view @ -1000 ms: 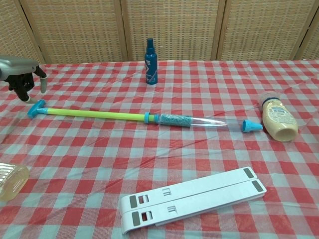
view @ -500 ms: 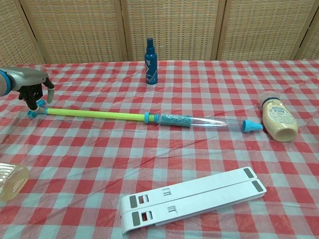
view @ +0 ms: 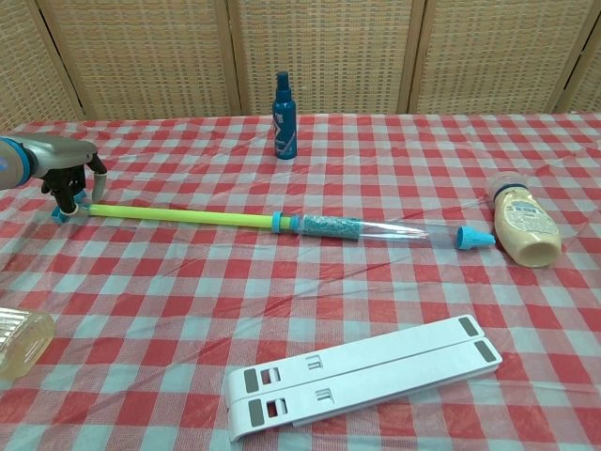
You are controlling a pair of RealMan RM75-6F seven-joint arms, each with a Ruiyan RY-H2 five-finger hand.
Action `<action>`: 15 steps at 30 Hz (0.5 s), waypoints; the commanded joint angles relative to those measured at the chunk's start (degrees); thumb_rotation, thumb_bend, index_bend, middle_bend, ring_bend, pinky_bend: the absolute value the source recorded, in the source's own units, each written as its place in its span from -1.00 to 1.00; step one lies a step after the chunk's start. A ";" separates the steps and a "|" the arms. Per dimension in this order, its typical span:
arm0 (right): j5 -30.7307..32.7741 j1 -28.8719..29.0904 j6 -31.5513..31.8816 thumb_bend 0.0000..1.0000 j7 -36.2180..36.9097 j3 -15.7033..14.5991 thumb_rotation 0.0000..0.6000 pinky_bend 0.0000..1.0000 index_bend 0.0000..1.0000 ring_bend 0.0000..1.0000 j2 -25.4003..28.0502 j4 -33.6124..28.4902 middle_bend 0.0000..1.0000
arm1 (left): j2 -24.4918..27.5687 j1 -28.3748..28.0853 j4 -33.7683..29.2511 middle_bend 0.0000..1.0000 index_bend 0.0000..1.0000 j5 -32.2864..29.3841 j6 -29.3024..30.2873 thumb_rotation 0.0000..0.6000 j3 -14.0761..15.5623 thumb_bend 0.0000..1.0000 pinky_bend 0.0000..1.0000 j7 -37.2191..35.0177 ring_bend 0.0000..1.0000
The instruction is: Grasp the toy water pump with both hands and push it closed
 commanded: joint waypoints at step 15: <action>0.66 0.11 -0.28 -0.64 -0.20 0.19 1.00 -1.00 -1.00 -1.00 -0.50 0.68 -1.00 | -4.41 -0.97 7.12 0.60 0.02 1.00 -3.67 1.00 0.14 -0.34 0.13 -1.43 0.32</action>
